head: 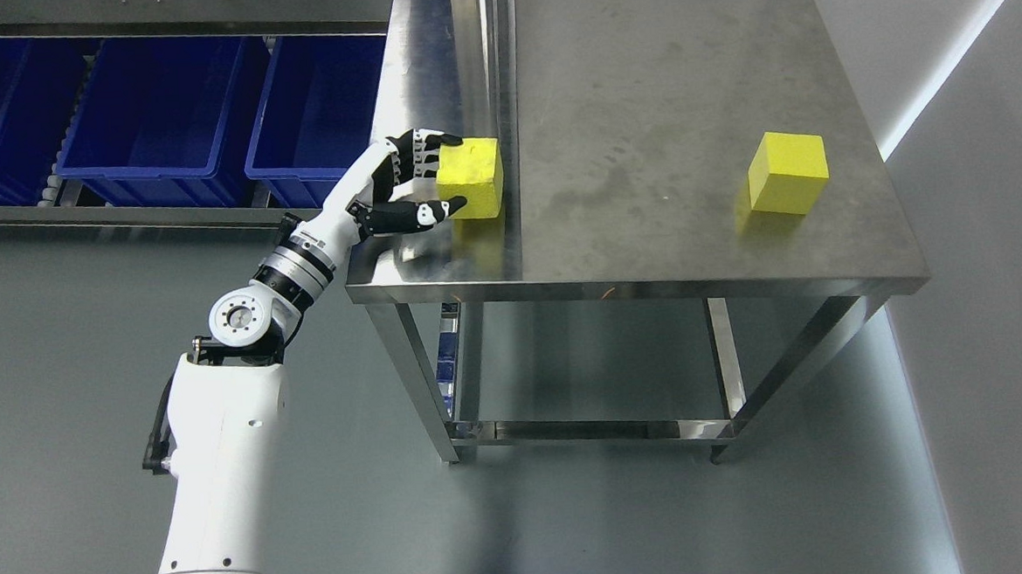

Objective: Move yellow foam block to right shelf middle
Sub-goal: 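Close the left hand around the yellow foam cube, then lift the cube off the table with the left hand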

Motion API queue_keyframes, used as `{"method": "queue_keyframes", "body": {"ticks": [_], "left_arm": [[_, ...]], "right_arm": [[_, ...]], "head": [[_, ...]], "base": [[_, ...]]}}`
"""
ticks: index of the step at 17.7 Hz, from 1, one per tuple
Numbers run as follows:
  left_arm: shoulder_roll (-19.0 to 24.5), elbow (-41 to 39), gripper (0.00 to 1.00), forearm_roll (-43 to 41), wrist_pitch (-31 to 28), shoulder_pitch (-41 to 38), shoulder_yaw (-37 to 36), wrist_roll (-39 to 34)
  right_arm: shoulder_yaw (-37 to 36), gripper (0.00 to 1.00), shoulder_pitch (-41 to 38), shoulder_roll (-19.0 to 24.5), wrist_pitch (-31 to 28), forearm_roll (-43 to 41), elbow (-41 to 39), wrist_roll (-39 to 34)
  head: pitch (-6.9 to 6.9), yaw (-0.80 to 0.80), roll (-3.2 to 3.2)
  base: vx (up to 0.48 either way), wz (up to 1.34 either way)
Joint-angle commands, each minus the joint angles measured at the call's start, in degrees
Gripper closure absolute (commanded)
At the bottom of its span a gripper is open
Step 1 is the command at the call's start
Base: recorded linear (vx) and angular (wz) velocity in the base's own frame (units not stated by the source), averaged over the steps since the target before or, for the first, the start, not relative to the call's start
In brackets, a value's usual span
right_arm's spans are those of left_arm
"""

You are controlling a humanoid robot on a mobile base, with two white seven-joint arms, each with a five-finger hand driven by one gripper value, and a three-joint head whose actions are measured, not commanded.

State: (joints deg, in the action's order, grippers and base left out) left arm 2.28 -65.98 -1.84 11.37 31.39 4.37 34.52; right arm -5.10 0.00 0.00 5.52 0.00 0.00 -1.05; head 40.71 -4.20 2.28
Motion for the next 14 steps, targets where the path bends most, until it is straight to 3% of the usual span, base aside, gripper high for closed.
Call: {"method": "queue_keyframes", "body": {"ticks": [1,4,5,10,14], "left_arm": [[-1.28,-5.89,0.74,14.28,0.76,-0.45,5.21,0.11],[-1.28,-11.78,0.71,21.95,1.11,-2.11,8.09,-0.68],[-1.28,-12.58,0.67,21.96,2.59,-2.38,9.15,-1.38],[-1.28,-14.96,0.66,22.23,6.03,-2.73,13.02,-12.44],[-1.28,-16.98,0.68,22.32,9.45,-5.01,13.73,-13.25]], "right_arm": [[0.0,0.0,0.18,-1.0,0.01,0.0,-1.0,0.0],[0.0,0.0,0.18,-1.0,0.01,0.0,-1.0,0.0],[0.0,0.0,0.18,-1.0,0.01,0.0,-1.0,0.0],[0.0,0.0,0.18,-1.0,0.01,0.0,-1.0,0.0],[0.0,0.0,0.09,-1.0,0.01,0.0,-1.0,0.0]], "head": [[0.0,0.0,0.0],[0.0,0.0,0.0],[0.0,0.0,0.0],[0.0,0.0,0.0],[0.0,0.0,0.0]], "base": [[0.004,0.01],[0.0,0.0],[0.0,0.0],[0.011,0.07],[0.052,0.33]]}}
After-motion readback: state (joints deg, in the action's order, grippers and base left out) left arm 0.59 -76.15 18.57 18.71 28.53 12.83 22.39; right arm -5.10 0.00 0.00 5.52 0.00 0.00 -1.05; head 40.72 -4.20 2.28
